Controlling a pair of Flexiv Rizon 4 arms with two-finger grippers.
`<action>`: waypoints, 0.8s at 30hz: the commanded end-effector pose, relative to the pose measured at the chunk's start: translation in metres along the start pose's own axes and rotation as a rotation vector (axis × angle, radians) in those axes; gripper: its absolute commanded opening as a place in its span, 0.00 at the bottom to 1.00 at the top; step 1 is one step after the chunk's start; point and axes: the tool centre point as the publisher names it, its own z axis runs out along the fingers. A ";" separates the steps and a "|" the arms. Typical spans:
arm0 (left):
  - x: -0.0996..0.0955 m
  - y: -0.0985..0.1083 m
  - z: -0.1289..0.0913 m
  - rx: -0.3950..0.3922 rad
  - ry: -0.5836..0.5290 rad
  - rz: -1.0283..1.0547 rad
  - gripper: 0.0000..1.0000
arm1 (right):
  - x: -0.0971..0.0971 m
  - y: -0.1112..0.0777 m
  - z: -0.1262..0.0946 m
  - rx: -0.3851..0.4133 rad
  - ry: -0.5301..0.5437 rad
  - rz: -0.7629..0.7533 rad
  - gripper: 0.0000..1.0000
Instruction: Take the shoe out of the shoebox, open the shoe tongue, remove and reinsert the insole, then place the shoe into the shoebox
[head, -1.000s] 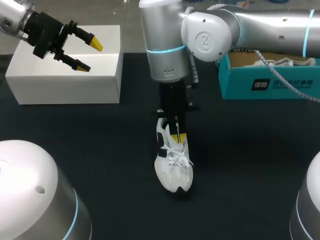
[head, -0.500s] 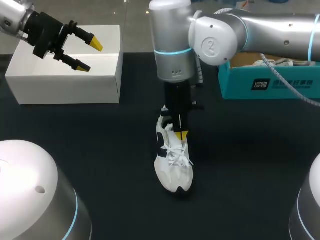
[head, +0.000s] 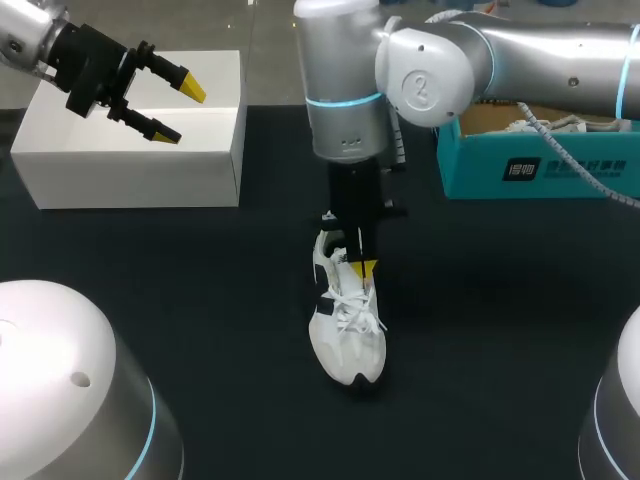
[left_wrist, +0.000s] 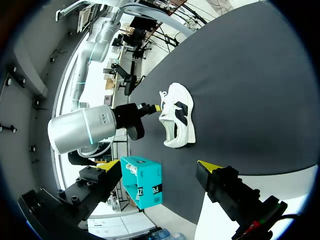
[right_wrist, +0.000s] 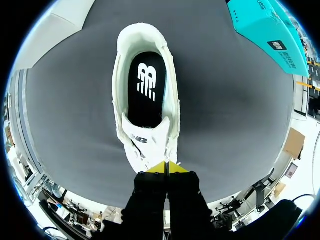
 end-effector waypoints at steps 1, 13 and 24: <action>0.000 0.000 0.000 0.001 0.002 0.001 1.00 | -0.002 0.011 0.007 -0.011 0.013 -0.010 0.00; 0.000 0.000 0.000 0.001 0.002 0.001 1.00 | -0.003 0.033 0.006 -0.038 0.009 -0.030 0.00; 0.000 0.000 0.000 0.001 0.002 0.001 1.00 | 0.004 0.030 -0.011 -0.073 -0.007 -0.039 0.00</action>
